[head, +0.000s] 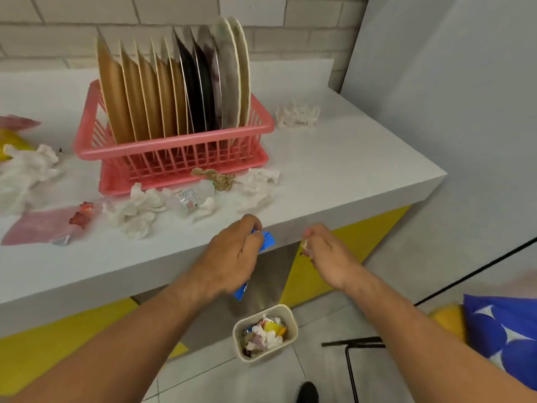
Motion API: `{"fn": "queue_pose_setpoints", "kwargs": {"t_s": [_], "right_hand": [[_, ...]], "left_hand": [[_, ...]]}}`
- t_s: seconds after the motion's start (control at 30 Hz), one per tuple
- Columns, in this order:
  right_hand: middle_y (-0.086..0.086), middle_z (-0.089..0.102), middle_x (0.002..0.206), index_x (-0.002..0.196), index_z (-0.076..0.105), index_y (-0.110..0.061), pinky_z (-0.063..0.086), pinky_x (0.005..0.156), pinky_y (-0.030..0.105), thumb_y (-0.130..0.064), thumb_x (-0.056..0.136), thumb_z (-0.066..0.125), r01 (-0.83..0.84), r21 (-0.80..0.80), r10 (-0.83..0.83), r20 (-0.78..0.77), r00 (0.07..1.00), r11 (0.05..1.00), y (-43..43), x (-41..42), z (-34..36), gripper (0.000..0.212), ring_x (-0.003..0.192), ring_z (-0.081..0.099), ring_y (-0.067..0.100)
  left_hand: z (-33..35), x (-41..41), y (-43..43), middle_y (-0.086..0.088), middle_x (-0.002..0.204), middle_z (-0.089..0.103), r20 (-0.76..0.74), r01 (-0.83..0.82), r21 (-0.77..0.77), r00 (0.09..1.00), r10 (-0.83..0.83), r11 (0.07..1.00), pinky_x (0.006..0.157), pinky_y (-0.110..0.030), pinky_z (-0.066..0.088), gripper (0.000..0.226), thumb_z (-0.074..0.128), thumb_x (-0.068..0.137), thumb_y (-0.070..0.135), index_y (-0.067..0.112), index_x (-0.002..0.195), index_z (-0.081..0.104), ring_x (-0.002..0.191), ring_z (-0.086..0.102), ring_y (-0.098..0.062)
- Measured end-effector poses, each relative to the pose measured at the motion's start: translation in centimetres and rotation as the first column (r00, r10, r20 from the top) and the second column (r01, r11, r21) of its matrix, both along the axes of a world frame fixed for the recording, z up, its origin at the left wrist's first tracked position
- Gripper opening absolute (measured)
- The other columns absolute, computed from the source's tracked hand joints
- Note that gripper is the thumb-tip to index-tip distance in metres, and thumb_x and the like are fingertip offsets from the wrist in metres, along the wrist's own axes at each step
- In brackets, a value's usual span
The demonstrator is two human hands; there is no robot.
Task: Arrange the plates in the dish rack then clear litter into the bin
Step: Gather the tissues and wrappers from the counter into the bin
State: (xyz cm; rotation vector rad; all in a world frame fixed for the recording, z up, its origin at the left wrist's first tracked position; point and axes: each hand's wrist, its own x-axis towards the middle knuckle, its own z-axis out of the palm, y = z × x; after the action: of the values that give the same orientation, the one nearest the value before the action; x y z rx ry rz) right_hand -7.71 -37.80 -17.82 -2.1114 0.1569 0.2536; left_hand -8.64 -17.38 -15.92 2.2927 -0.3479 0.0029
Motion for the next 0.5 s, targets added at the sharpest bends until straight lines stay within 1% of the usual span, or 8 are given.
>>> {"fn": "queue_pose_setpoints", "kwargs": {"t_s": [0.07, 0.13, 0.2, 0.27, 0.33, 0.37, 0.43, 0.5], "right_hand": [[0.005, 0.061, 0.092, 0.103, 0.049, -0.02, 0.044, 0.068, 0.032, -0.033, 0.086, 0.037, -0.013, -0.027, 0.012, -0.03, 0.999, 1.0, 0.0, -1.4, -1.0, 0.024, 0.076, 0.054, 0.017], [0.003, 0.058, 0.091, 0.111, 0.046, -0.02, 0.041, 0.061, 0.028, -0.024, 0.095, 0.044, -0.044, -0.072, 0.038, -0.088, 0.995, 0.996, -0.5, -2.5, -2.6, 0.017, 0.072, 0.052, 0.015], [0.002, 0.057, 0.088, 0.11, 0.045, -0.021, 0.039, 0.057, 0.027, -0.022, 0.096, 0.048, -0.071, -0.113, 0.054, -0.148, 0.987, 0.991, -1.3, -3.4, -4.9, 0.015, 0.072, 0.054, 0.016], [0.004, 0.061, 0.088, 0.109, 0.045, -0.024, 0.04, 0.055, 0.027, -0.024, 0.096, 0.05, -0.109, -0.167, 0.075, -0.202, 0.977, 0.98, -2.0, -4.2, -7.4, 0.014, 0.075, 0.059, 0.017], [0.005, 0.063, 0.084, 0.104, 0.046, -0.026, 0.042, 0.051, 0.028, -0.026, 0.094, 0.053, -0.126, -0.196, 0.078, -0.235, 0.969, 0.972, -2.4, -4.9, -10.5, 0.012, 0.075, 0.062, 0.019], [0.006, 0.064, 0.082, 0.1, 0.046, -0.027, 0.045, 0.05, 0.029, -0.025, 0.092, 0.054, -0.125, -0.192, 0.076, -0.246, 0.966, 0.973, -2.6, -5.4, -12.1, 0.011, 0.072, 0.063, 0.021], [0.009, 0.065, 0.079, 0.096, 0.049, -0.026, 0.048, 0.047, 0.029, -0.021, 0.09, 0.056, -0.117, -0.179, 0.068, -0.257, 0.964, 0.977, -3.0, -6.0, -15.5, 0.011, 0.066, 0.064, 0.021], [0.009, 0.065, 0.078, 0.094, 0.054, -0.023, 0.045, 0.043, 0.021, -0.019, 0.09, 0.058, -0.107, -0.179, 0.055, -0.276, 0.96, 0.978, -3.5, -6.3, -18.9, 0.007, 0.059, 0.064, 0.018]], "left_hand": [[-1.1, -1.3, 0.2, 0.002, 0.082, 0.055, -0.043, 0.043, 0.025, 0.998, -0.042, 0.999, 0.067, -0.032, 0.041, 0.026, 0.028, 0.084, 0.037, 0.022, 0.094, 0.047, 0.076, 0.05, -0.016], [-3.0, -2.5, 0.1, 0.001, 0.086, 0.054, -0.095, 0.069, 0.094, 0.994, -0.06, 0.993, 0.068, -0.033, 0.043, 0.021, 0.033, 0.087, 0.037, 0.023, 0.094, 0.047, 0.076, 0.051, -0.018], [-5.9, -3.8, -0.1, 0.003, 0.094, 0.054, -0.172, 0.083, 0.154, 0.983, -0.056, 0.985, 0.071, -0.034, 0.047, 0.013, 0.039, 0.092, 0.033, 0.026, 0.099, 0.048, 0.078, 0.053, -0.014], [-9.2, -4.9, -0.3, 0.006, 0.111, 0.052, -0.251, 0.092, 0.182, 0.967, -0.044, 0.979, 0.079, -0.029, 0.048, 0.02, 0.04, 0.096, 0.031, 0.027, 0.113, 0.049, 0.09, 0.054, -0.01], [-12.6, -5.5, -0.6, 0.006, 0.126, 0.046, -0.306, 0.103, 0.215, 0.952, -0.033, 0.971, 0.088, -0.024, 0.042, 0.033, 0.037, 0.098, 0.032, 0.026, 0.13, 0.044, 0.105, 0.05, -0.01], [-14.2, -5.7, -0.8, 0.006, 0.129, 0.044, -0.327, 0.108, 0.227, 0.945, -0.028, 0.968, 0.089, -0.023, 0.039, 0.035, 0.036, 0.099, 0.033, 0.026, 0.133, 0.041, 0.108, 0.048, -0.01], [-17.5, -5.6, -1.2, 0.006, 0.127, 0.042, -0.375, 0.113, 0.228, 0.927, -0.02, 0.967, 0.088, -0.023, 0.036, 0.035, 0.033, 0.1, 0.033, 0.024, 0.132, 0.042, 0.108, 0.046, -0.01], [-21.1, -5.0, -1.7, 0.005, 0.121, 0.044, -0.41, 0.108, 0.22, 0.912, -0.009, 0.97, 0.087, -0.025, 0.037, 0.031, 0.031, 0.1, 0.03, 0.021, 0.126, 0.046, 0.105, 0.047, -0.013]]}}
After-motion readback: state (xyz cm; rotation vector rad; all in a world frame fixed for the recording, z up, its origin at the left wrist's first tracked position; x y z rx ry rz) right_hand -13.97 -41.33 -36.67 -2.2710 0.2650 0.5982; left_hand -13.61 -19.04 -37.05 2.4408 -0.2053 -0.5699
